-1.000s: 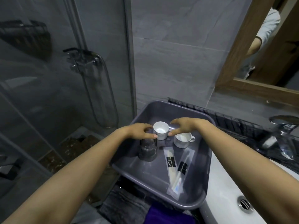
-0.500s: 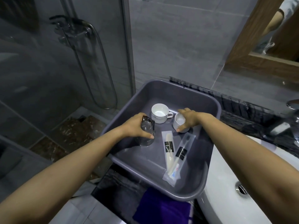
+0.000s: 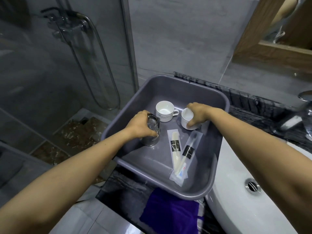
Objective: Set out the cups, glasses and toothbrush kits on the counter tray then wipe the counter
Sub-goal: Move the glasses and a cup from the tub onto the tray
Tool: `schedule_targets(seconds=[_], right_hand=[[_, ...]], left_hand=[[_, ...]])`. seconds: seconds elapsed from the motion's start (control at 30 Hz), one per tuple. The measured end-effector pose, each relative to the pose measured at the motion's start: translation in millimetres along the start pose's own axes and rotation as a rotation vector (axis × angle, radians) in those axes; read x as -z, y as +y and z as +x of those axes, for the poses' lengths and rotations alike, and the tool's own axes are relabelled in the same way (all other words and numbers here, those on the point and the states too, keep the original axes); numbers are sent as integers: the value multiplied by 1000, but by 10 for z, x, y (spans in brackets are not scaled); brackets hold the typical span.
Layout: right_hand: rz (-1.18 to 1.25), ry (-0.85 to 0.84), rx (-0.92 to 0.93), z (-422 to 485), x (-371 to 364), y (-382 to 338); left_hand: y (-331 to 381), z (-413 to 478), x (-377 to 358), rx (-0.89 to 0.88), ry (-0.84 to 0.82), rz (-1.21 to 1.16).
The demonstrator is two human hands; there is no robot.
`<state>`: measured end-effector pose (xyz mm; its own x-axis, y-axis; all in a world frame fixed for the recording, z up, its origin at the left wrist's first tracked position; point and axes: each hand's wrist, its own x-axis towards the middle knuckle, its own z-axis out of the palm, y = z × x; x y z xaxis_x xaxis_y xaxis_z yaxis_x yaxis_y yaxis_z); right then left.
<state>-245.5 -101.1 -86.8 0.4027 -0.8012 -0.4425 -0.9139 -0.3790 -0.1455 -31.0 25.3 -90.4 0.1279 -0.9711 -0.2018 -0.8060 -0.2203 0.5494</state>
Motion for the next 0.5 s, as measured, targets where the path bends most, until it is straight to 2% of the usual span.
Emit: schedule_targets(seconds=[0.17, 0.5], right_hand=[[136, 60, 49, -270, 246, 28], [250, 184, 10, -1391, 970, 214]], left_hand=[[152, -86, 182, -29, 16, -5], [1128, -310, 740, -279, 57, 45]])
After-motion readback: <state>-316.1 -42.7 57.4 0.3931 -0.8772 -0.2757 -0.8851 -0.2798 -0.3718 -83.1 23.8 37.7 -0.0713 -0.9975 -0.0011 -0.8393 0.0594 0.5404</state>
